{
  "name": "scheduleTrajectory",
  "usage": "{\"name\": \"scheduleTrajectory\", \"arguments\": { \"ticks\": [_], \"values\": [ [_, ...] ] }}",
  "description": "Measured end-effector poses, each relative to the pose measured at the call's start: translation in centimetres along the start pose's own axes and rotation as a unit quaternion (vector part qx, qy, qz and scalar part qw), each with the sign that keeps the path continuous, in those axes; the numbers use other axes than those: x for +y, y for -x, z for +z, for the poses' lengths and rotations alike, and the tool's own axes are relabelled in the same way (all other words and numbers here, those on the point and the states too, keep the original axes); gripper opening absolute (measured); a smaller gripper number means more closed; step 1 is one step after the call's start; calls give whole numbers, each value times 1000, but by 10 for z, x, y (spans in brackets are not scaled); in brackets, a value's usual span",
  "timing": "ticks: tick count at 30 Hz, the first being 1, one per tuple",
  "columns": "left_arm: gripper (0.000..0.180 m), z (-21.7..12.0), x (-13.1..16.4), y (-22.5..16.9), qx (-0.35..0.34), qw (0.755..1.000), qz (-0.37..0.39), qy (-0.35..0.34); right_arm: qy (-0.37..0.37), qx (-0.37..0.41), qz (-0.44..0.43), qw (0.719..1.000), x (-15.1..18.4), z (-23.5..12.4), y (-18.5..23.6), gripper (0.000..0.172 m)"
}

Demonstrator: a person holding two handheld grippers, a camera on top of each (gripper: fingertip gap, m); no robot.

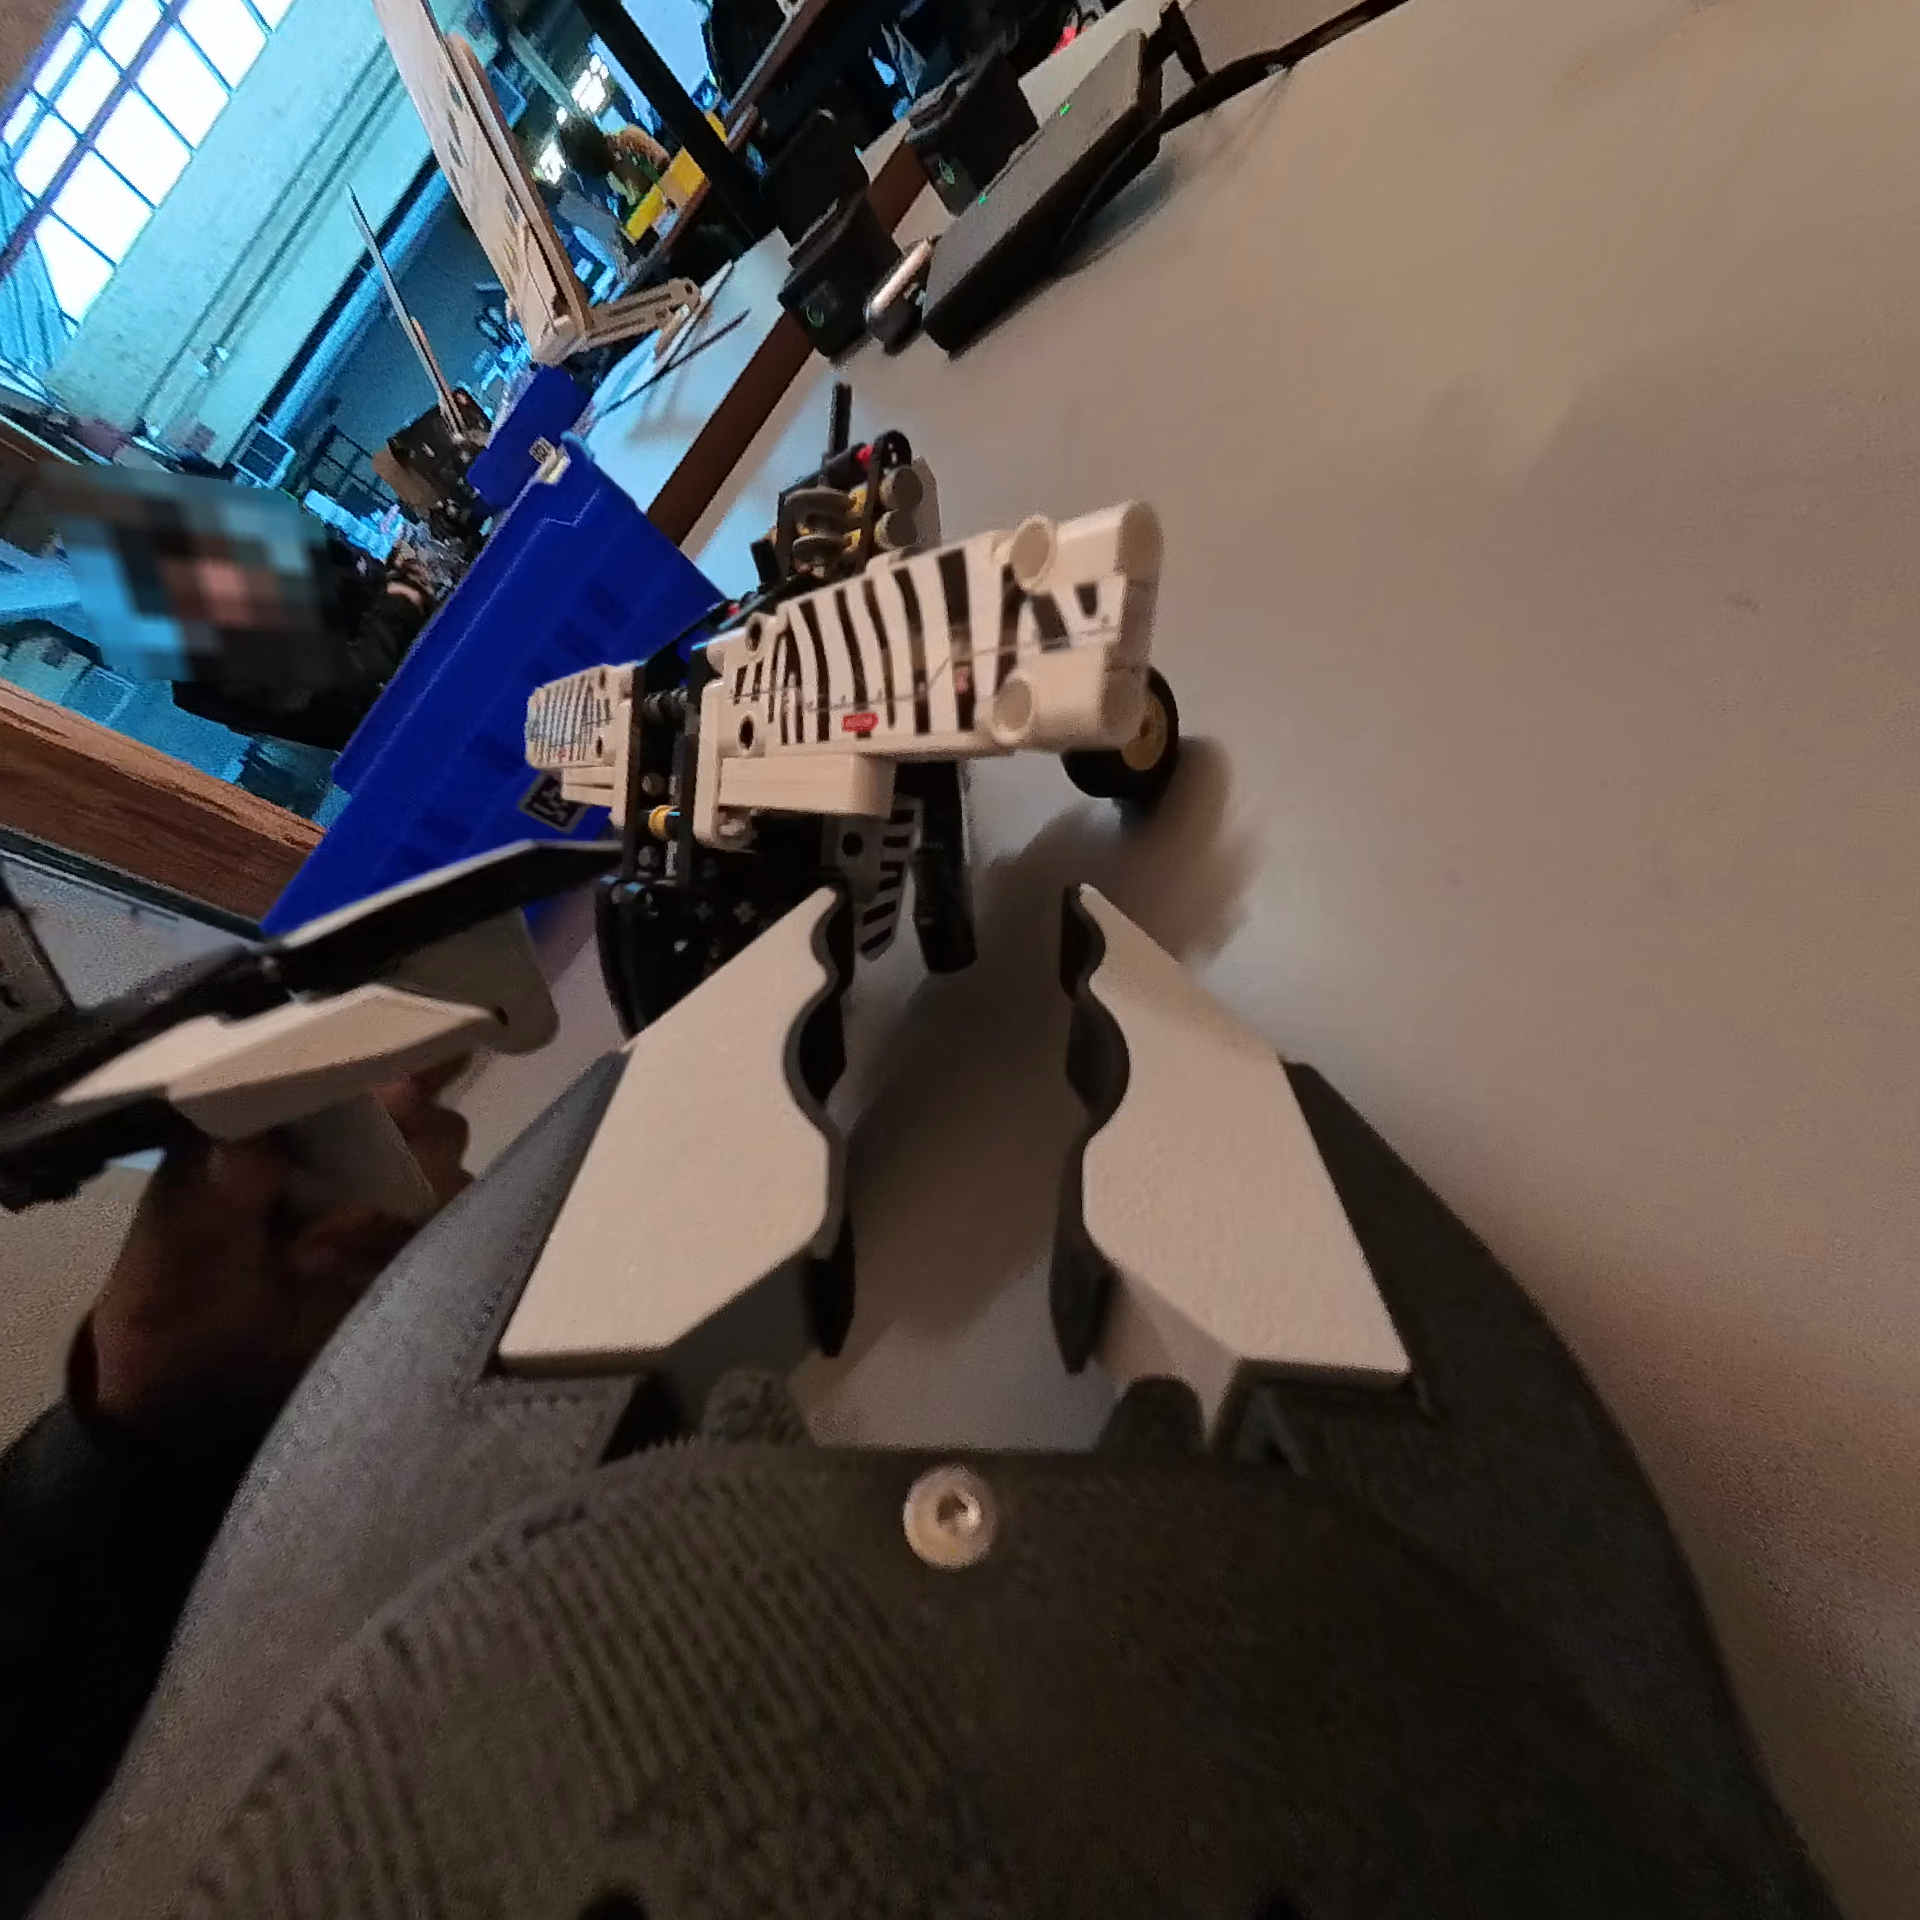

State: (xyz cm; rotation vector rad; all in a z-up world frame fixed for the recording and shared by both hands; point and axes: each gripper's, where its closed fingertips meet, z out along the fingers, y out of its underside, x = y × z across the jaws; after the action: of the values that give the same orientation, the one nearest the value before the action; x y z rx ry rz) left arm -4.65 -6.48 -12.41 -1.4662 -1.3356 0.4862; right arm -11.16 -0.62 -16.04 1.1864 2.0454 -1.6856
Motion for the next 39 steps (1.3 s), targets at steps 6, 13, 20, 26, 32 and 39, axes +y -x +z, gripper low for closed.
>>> {"name": "scheduleTrajectory", "arguments": {
  "ticks": [6, 13, 20, 26, 32, 39],
  "values": [
    [83, 18, 26, 9, -14, 998, -60, -7, -31, -13, -6, 999, -16, 7, 2, 7],
    [83, 43, 19, 5, 53, 989, -136, -3, -15, -18, -22, 999, -13, 7, 3, 6],
    [55, 36, 9, 4, 100, 983, -149, -25, 64, -9, -88, 994, -4, 8, 8, 5],
    [48, 25, 6, 15, 108, 982, -155, -27, 132, -58, -50, 988, 8, 9, 13, 7],
    [48, 27, 4, 16, 113, 980, -160, -35, 173, -78, -39, 981, 16, 7, 15, 8],
    [43, 21, 0, 26, 112, 979, -165, -39, 204, -98, -20, 974, 26, -9, 6, 5]
  ]
}}
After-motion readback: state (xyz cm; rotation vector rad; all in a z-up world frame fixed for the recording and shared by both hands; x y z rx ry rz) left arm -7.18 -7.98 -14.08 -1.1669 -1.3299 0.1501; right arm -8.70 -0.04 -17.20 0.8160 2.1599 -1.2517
